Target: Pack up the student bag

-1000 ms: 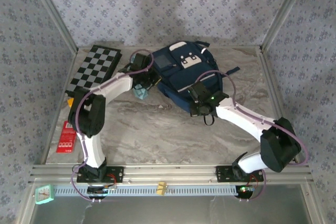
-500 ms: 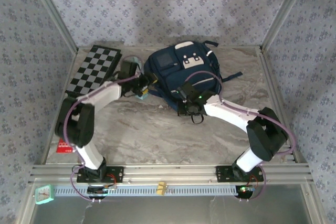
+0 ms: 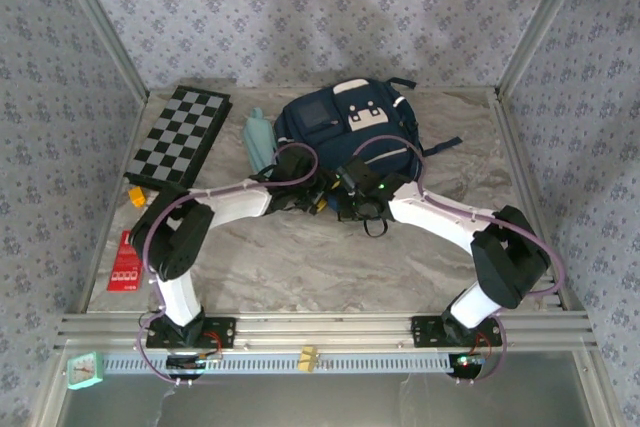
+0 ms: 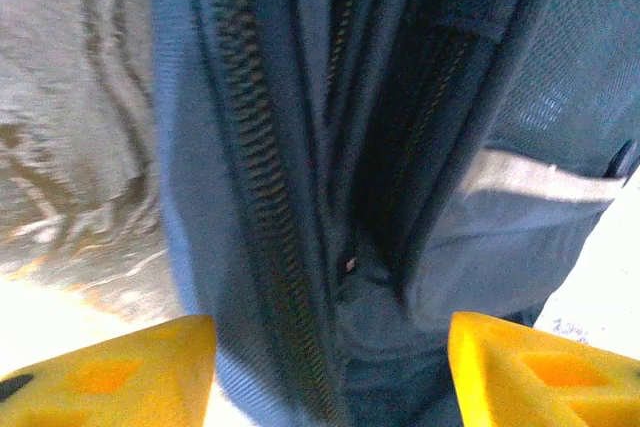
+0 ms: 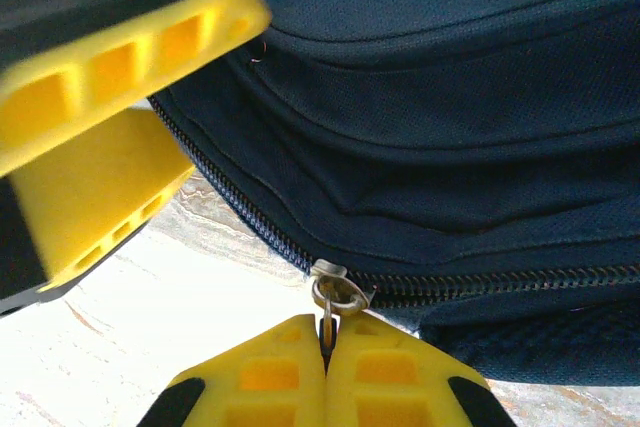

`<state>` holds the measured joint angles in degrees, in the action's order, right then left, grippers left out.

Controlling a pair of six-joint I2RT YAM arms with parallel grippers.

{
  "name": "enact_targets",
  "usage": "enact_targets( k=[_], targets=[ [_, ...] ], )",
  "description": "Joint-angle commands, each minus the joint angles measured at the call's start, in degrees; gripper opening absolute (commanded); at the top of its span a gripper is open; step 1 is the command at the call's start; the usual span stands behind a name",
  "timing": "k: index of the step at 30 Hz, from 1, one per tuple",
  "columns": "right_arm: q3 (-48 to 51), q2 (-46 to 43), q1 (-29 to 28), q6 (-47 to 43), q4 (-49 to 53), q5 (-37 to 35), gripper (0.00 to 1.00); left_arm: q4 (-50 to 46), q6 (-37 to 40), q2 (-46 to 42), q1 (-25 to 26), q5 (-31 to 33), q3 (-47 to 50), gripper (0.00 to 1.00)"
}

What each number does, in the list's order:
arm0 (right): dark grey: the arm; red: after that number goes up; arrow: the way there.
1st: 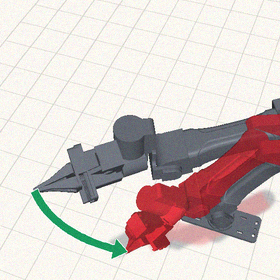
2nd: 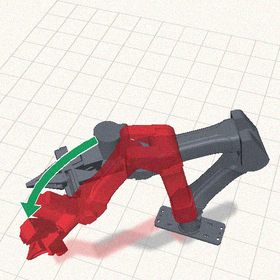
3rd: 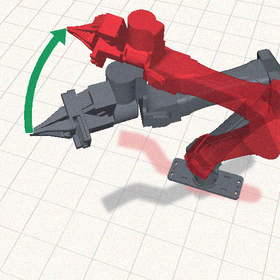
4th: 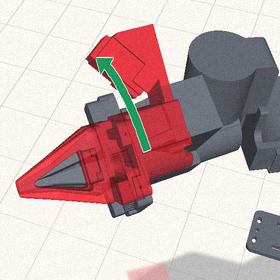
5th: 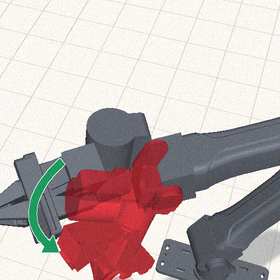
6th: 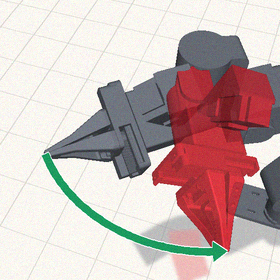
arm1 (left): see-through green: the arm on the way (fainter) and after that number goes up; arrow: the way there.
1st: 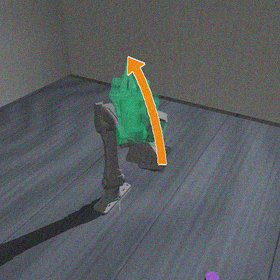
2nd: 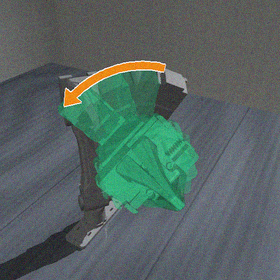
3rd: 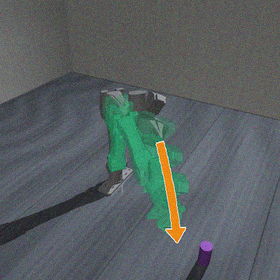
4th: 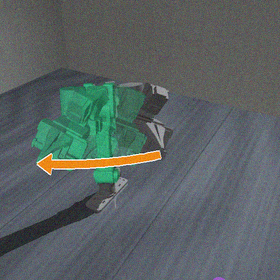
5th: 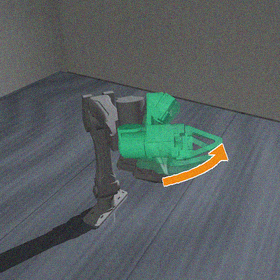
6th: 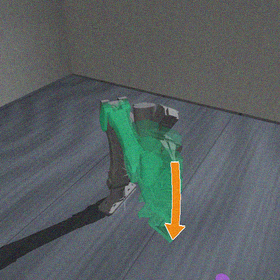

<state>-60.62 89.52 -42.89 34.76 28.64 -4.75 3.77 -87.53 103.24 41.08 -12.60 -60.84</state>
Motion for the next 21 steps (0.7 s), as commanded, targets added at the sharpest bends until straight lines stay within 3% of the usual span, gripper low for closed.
enact_targets(
  k=[1, 3, 8, 16, 21],
  targets=[
    [0.5, -1.9, -0.2, 0.8, -0.3, -0.6, 0.00, 1.9, -5.4, 1.4, 2.3, 3.6, -2.8, 0.55],
    [0.6, -2.0, -0.1, 0.8, -0.6, -0.4, 0.00, 1.7, -6.3, 2.3, 3.1, 4.5, -3.4, 0.45],
    [-0.7, -2.2, -0.9, 0.7, 4.2, -3.6, 0.00, -4.2, -2.3, 0.0, 2.9, 10.0, -4.8, 0.02],
    [6.1, -10.7, -0.7, 3.3, 14.3, -9.2, 0.00, -8.6, 10.4, -11.0, -4.6, 10.4, 0.6, 0.00],
    [9.3, -14.1, 1.1, 1.7, 17.6, -14.3, 0.00, -8.3, 24.1, -11.6, -13.7, -0.3, -1.9, 0.00]
  ],
)
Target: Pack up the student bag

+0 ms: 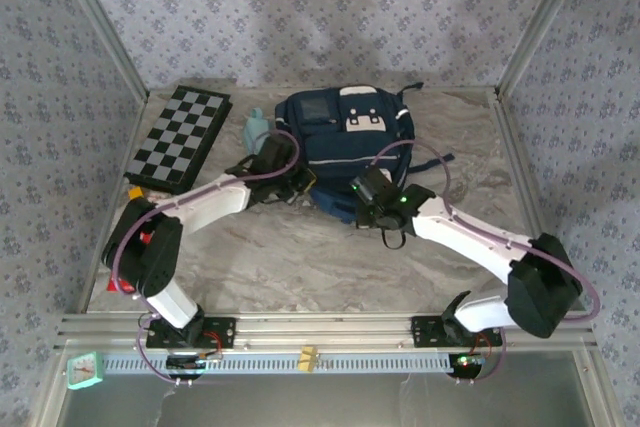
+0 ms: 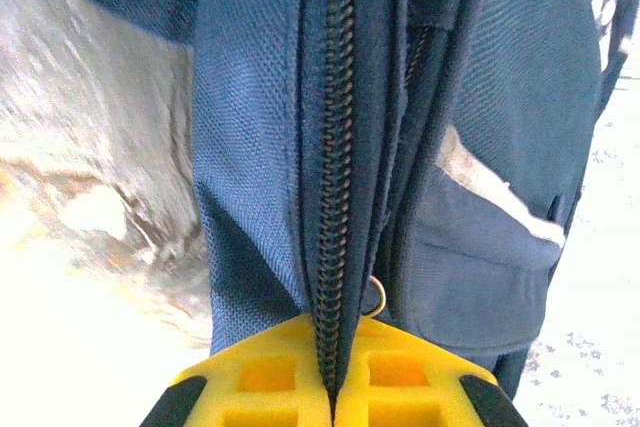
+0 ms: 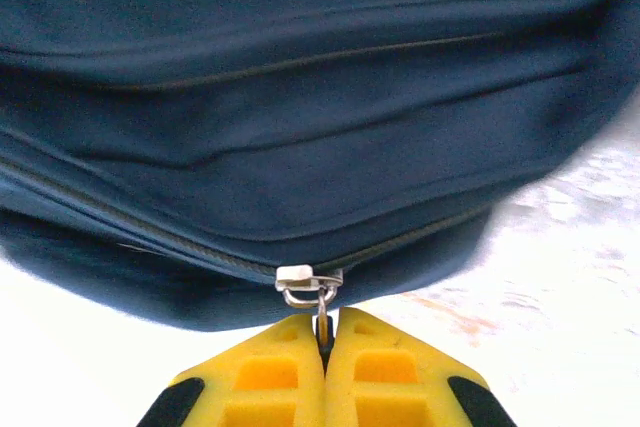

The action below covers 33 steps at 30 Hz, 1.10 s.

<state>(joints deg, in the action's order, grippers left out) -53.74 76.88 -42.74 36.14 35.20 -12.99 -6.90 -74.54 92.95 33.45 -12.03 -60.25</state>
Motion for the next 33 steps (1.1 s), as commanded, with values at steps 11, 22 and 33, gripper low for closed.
enact_targets(
  k=[11, 22, 33],
  targets=[
    [-12.3, 13.2, -6.4, -3.1, -5.0, 5.8, 0.00, -3.3, 25.4, 9.2, -15.9, -13.3, -14.7, 0.33],
    [-11.6, 14.9, -6.5, -2.8, -6.8, 5.4, 0.00, 5.0, -6.4, -8.0, -2.2, -2.9, 7.5, 0.78],
    [-11.3, 15.3, -6.6, -3.3, -8.2, 4.2, 0.00, -1.0, -14.7, 5.8, 4.2, -0.9, -2.3, 0.66]
  ],
)
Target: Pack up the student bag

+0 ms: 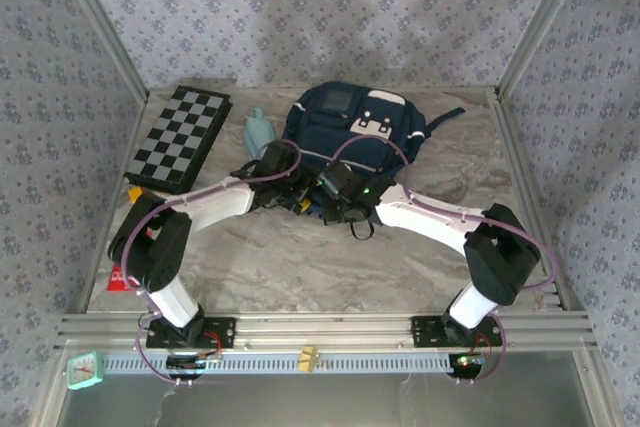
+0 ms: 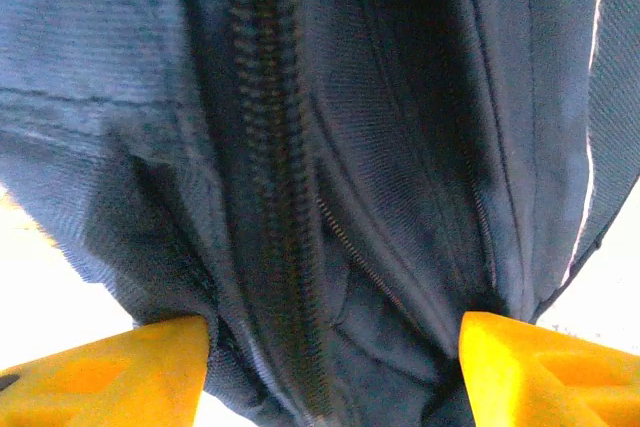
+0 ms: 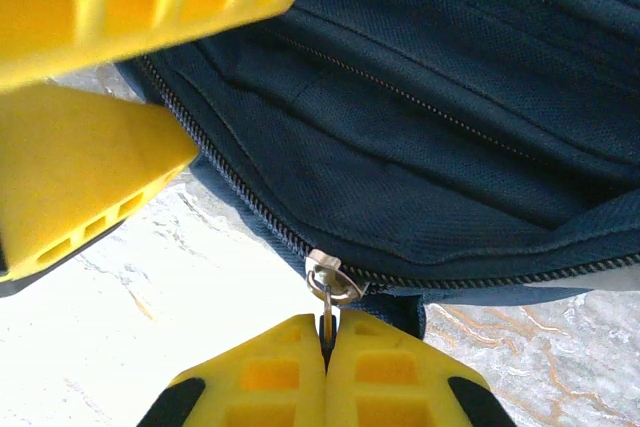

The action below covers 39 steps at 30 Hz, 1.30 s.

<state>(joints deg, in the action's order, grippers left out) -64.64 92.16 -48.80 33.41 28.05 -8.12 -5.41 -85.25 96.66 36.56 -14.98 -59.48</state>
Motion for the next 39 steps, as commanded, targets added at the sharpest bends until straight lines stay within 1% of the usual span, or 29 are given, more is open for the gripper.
enact_targets(
  k=[1, 2, 5, 8, 10, 11, 14, 16, 18, 20, 22, 25, 29, 32, 33, 36, 39],
  targets=[
    [-0.3, 0.0, -0.5, -0.5, -0.9, -1.1, 0.00, -3.9, -3.5, 2.9, 1.6, 3.9, -4.1, 0.64],
    [-0.2, 0.0, -0.5, -0.4, -0.6, -1.5, 0.00, -6.4, -2.9, 3.4, 2.0, 5.4, -5.3, 0.59],
    [-0.4, 0.0, -0.6, -0.2, 0.9, -2.7, 0.00, -8.6, -1.9, 4.7, 2.2, 6.7, -6.3, 0.44],
    [0.4, -1.1, -0.9, 0.6, 3.8, -4.9, 0.00, -8.6, -1.8, 3.4, 2.1, 9.1, -5.1, 0.25],
    [2.0, -2.2, -1.0, 2.0, 5.2, -5.6, 0.00, -10.9, -0.3, 1.9, 1.8, 11.3, -5.6, 0.07],
    [2.6, -2.7, -1.0, 2.2, 6.1, -6.2, 0.00, -11.7, 0.3, 1.1, 1.7, 11.8, -5.8, 0.01],
    [5.6, -5.7, -1.1, 5.8, 10.6, -8.4, 0.00, -12.4, 1.8, -2.2, 0.6, 14.0, -4.9, 0.00],
    [8.6, -8.0, -0.6, 7.4, 12.0, -9.5, 0.00, -12.2, 2.4, -4.5, -0.5, 14.3, -3.8, 0.00],
    [11.0, -10.1, 0.7, 8.6, 13.8, -10.6, 0.00, -11.9, 3.3, -6.7, -1.2, 14.4, -2.6, 0.00],
    [13.2, -12.3, 2.8, 8.9, 14.6, -11.0, 0.00, -13.2, 4.6, -8.8, -1.4, 16.3, -2.0, 0.00],
    [14.7, -14.0, 4.7, 8.7, 15.0, -11.3, 0.00, -13.7, 5.4, -9.9, -2.2, 16.0, -1.3, 0.00],
    [15.9, -15.5, 8.9, 7.9, 15.5, -11.0, 0.00, -12.8, 6.5, -11.8, -3.8, 14.6, 0.6, 0.00],
    [17.1, -18.1, 14.7, 5.9, 13.0, -10.4, 0.00, -13.7, 9.9, -14.2, -4.9, 13.1, 1.5, 0.00],
    [16.4, -16.2, 21.7, 4.7, 10.6, -7.4, 0.00, -14.0, 12.7, -16.3, -5.4, 12.4, 2.6, 0.00],
    [16.4, -15.9, 23.2, 4.2, 9.5, -7.4, 0.00, -14.2, 13.7, -16.8, -5.5, 12.1, 2.9, 0.00],
    [16.2, -14.8, 27.0, 3.1, 6.8, -9.5, 0.00, -14.3, 15.0, -17.3, -6.5, 10.6, 3.7, 0.00],
    [14.9, -13.2, 29.1, 3.1, 6.7, -9.6, 0.00, -15.0, 16.6, -17.5, -7.3, 10.6, 4.2, 0.00]
  ],
)
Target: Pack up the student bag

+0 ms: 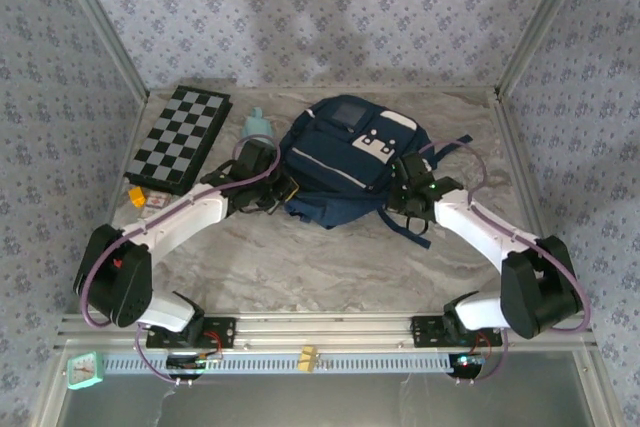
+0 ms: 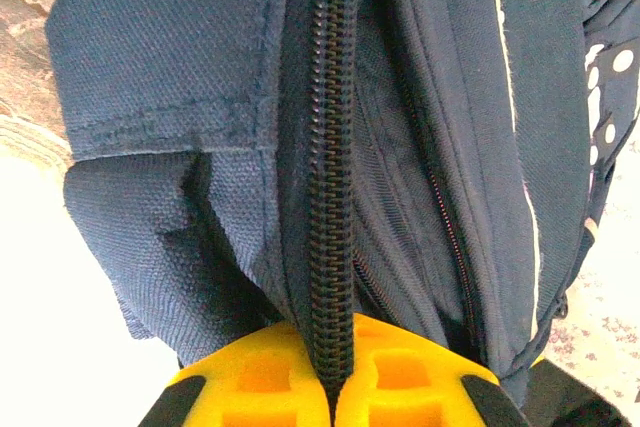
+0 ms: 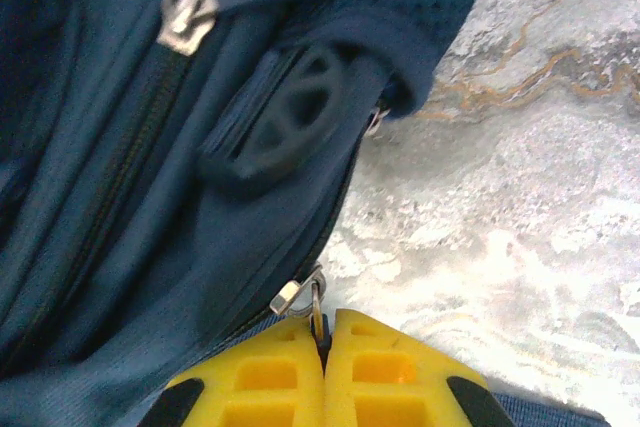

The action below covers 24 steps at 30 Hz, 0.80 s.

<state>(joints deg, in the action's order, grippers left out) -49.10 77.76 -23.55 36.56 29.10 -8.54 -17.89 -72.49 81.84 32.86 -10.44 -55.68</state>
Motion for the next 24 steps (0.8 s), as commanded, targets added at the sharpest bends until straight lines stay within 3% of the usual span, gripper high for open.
enact_targets(
  k=[1, 6, 9, 10, 11, 13, 15, 17, 20, 24],
  targets=[
    [-0.8, 1.3, 3.8, -2.8, 4.8, -8.7, 0.00, -2.4, 4.6, -2.7, -3.7, 5.8, 0.5, 0.00],
    [-0.7, 1.5, 2.7, -3.9, 6.6, -6.9, 0.00, -5.9, 9.4, -2.1, -4.1, 6.7, -1.2, 0.00],
    [0.0, -0.2, 3.9, -5.7, 6.2, -4.9, 0.00, -4.5, 11.8, -2.1, -4.5, 3.4, -1.3, 0.00],
    [0.4, -1.2, 3.0, -6.8, 5.6, -2.2, 0.02, -3.9, 12.7, -2.2, -4.2, 2.0, -1.4, 0.10],
    [0.6, -2.3, 1.9, -7.3, 4.4, -0.1, 0.13, -3.3, 13.7, -2.5, -3.8, 0.3, -1.8, 0.28],
    [0.3, -4.3, 0.1, -7.8, 5.0, 2.3, 0.29, -3.7, 15.0, -3.9, -3.1, -2.1, -2.6, 0.54],
    [-0.8, -6.9, -1.2, -6.7, 8.9, 1.5, 0.46, -5.5, 16.1, -7.1, -1.1, 1.5, -2.9, 0.65],
    [-1.2, -8.9, -0.3, -5.3, 9.6, 4.7, 0.56, -5.5, 15.4, -9.5, 1.3, 5.6, -2.4, 0.65],
    [-3.8, -7.6, 4.2, -2.7, 5.9, 10.4, 0.62, -0.8, 14.1, -6.9, 3.8, 5.1, -2.9, 0.61],
    [-11.0, -0.1, 5.4, -1.4, 4.0, 12.8, 0.65, 1.0, 12.8, 0.9, 7.0, 4.3, -6.1, 0.44]
  ],
)
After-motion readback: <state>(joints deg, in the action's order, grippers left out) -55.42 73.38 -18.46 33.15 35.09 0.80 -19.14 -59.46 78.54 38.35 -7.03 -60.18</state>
